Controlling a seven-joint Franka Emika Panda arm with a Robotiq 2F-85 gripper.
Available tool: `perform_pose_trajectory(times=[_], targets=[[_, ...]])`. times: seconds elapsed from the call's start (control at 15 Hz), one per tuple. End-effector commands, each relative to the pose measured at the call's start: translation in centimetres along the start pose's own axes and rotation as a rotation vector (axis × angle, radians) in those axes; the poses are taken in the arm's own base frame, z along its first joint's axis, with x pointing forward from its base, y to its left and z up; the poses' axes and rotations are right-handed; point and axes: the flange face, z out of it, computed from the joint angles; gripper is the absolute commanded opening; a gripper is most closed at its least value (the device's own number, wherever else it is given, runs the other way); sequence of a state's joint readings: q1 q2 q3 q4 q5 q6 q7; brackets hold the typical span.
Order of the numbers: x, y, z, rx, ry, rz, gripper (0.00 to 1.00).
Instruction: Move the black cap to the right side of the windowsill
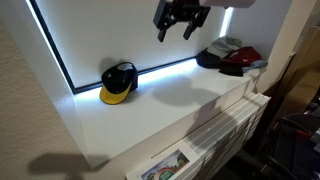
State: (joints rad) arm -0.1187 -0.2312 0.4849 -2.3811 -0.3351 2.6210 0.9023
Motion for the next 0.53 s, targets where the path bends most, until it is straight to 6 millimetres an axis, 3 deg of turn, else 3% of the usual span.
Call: perform_pose_trajectory(times=[0.0, 0.13, 0.27, 0.47], targets=[[0.1, 0.0, 1.3, -0.012, -0.012, 0.005, 1.0], [0.5, -0.2, 2.3, -0.012, -0.026, 0.008, 1.0], [0.7, -0.2, 1.6, 0.003, 0.011, 0.029, 1.0], [2.5, -1.8, 2.2, 0.104, 0.088, 0.215, 1.0]])
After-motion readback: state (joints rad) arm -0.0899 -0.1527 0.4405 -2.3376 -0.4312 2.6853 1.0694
